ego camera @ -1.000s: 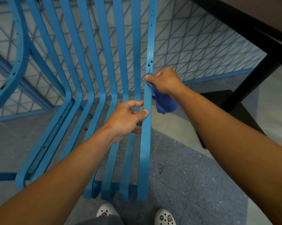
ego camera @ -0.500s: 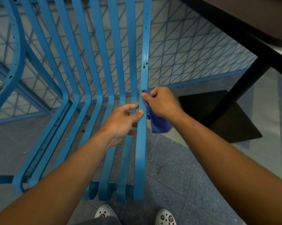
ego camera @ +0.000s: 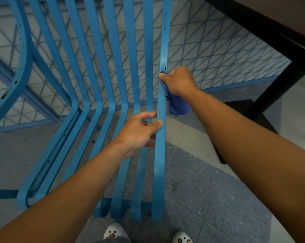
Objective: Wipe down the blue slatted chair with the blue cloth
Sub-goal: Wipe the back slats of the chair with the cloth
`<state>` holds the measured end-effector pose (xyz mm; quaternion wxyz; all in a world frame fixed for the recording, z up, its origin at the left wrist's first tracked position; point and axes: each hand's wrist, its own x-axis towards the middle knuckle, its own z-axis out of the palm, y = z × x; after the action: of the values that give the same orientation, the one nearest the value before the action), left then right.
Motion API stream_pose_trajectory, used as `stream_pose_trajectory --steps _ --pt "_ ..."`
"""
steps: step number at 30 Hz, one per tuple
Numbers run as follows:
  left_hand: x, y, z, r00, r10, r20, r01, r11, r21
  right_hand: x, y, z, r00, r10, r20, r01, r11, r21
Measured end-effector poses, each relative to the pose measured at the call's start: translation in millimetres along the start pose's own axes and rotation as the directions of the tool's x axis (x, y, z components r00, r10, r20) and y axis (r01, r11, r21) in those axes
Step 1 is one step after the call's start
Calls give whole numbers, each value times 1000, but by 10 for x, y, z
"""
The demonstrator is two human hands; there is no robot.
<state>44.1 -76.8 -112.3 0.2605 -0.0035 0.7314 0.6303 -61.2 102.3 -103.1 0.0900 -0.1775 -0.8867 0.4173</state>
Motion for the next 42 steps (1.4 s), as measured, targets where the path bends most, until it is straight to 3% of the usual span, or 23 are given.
stream_pose_trajectory --steps 8,13,19,31,42 --pt "171 171 61 1000 19 5 -19 998 59 -141 118 33 999 -54 -2 54 998 -18" --pt "314 179 100 997 -13 -75 4 993 -121 -395 287 39 994 -75 77 75 997 8" --pt "349 87 120 996 42 -74 -48 996 -79 -409 244 -34 988 -74 136 76 997 -6" --pt "403 77 34 999 37 -28 -38 998 -44 118 -55 59 985 -75 -156 75 997 -4" --pt "355 55 54 998 38 -41 -39 999 -17 -374 215 104 989 -111 -96 114 993 28"
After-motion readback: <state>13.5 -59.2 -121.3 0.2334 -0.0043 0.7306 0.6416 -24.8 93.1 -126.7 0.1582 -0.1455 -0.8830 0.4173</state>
